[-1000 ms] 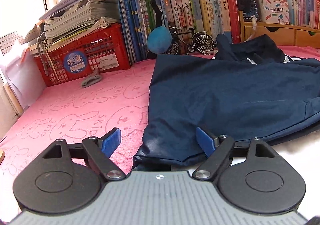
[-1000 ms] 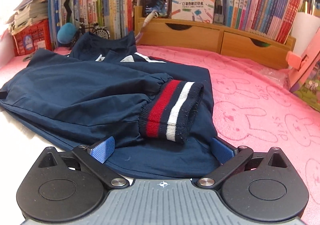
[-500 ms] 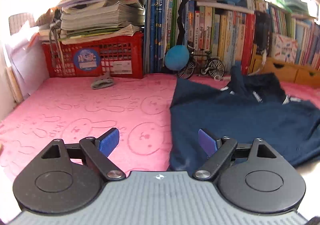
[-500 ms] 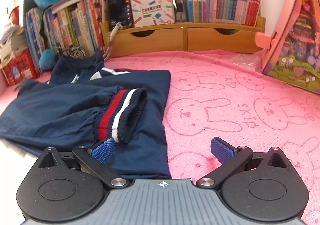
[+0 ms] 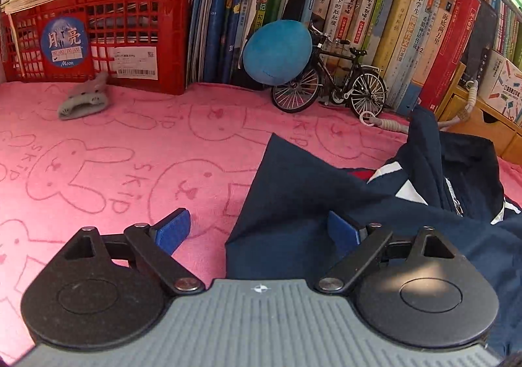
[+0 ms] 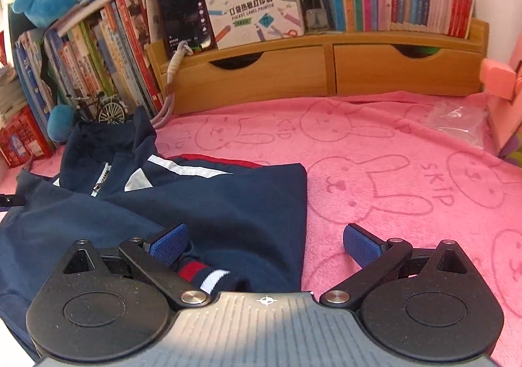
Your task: Fold clothes
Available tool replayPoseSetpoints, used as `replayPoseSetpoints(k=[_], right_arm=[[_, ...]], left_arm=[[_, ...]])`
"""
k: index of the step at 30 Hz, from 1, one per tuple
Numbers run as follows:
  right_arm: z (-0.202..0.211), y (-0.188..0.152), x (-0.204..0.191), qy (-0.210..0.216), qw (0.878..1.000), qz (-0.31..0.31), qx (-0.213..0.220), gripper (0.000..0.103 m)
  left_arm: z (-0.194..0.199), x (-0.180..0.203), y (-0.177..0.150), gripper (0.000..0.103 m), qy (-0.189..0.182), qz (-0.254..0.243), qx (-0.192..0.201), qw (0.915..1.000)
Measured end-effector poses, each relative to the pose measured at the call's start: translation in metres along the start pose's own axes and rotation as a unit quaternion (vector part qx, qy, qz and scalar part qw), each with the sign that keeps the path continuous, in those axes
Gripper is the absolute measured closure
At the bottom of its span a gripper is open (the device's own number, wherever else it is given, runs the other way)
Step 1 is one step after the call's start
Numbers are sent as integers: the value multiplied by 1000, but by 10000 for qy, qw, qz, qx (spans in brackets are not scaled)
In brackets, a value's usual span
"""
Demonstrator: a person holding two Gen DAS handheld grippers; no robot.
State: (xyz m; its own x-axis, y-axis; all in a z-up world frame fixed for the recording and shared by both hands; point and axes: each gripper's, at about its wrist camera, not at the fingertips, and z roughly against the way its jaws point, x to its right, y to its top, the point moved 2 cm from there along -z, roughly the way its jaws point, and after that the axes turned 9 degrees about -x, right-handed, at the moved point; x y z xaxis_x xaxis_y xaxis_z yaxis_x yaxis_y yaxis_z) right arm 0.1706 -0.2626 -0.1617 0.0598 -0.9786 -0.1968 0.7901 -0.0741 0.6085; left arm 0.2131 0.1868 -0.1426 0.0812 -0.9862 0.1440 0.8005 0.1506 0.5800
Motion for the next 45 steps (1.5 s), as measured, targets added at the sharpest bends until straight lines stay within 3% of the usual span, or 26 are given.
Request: replayPoseSetpoints(k=[1,2,3,5,6,7,9,10,11,15,18,20,23,26,29,31,32,34,35,37,40,43,45], right_arm=[[-5,3,-1,-25,10000,93,3,1],[-9,7,-3,-54,9998,193,-8,2],[-12,10,-5,-69,9996,266,-4,7],[-14,14,-12,-54,9988,479,23,24],[-15,16,-15,-46,9982,589,37,41],[-16,17,-17,-78,9978,650,45,57],[-18,22,-21,-81,9973,729,65,76],[-22,26,-23,-89,9972,738,58,80],[-27,31,-24,-106,9972,744,47,80],[-32,43,-29,-253,9968,751,16,78],[-2,36,-33,-503,9928,992,450,70],[20,25,-41,-648,9880,1215,705,69],[47,5,-62,-317,9869,1321,865,69],[60,-19,-94,144,9846,1533,827,69],[55,-40,-121,365,9820,1791,472,69],[48,-50,-114,12,9816,1880,337,69],[44,-54,-110,-176,9808,1921,274,69],[45,-60,-99,-428,9821,1819,225,47],[52,-61,-92,-471,9849,1647,252,44],[70,-64,-81,-563,9867,1465,412,44],[115,-90,-81,-595,9796,1682,929,44],[153,-124,-78,-328,9792,1686,1080,40],[177,-153,-73,-229,9811,1662,963,39]], left_arm=[[-2,2,2,33,49,-63,79,9999],[-2,5,2,65,86,-153,154,9997],[-2,8,2,85,186,-188,179,9995],[-1,10,1,94,325,-294,265,9987],[0,10,1,97,367,-363,324,9981],[2,10,1,97,407,-427,381,9975],[3,5,3,97,433,-325,444,9975],[2,1,6,97,420,-216,396,9981],[-1,-3,7,95,466,-93,332,9983],[20,-3,0,87,1114,-515,588,9907],[44,-1,-8,83,1462,-849,869,9818],[69,5,-20,83,1404,-1028,1133,9782],[96,21,-41,81,988,-1224,1270,9794],[97,41,-69,79,897,-1743,1029,9752],[80,38,-92,79,1324,-1961,696,9691],[70,27,-104,77,1617,-1998,594,9646],[69,22,-110,76,1858,-2101,718,9572],[69,16,-118,76,2324,-2292,801,9418],[71,13,-120,76,2418,-2292,724,9401],[89,5,-128,77,2157,-2013,755,9525],[124,-3,-145,75,1545,-1578,897,9712],[162,-4,-178,63,1054,-1363,972,9802],[186,-8,-202,55,709,-1248,914,9854]])
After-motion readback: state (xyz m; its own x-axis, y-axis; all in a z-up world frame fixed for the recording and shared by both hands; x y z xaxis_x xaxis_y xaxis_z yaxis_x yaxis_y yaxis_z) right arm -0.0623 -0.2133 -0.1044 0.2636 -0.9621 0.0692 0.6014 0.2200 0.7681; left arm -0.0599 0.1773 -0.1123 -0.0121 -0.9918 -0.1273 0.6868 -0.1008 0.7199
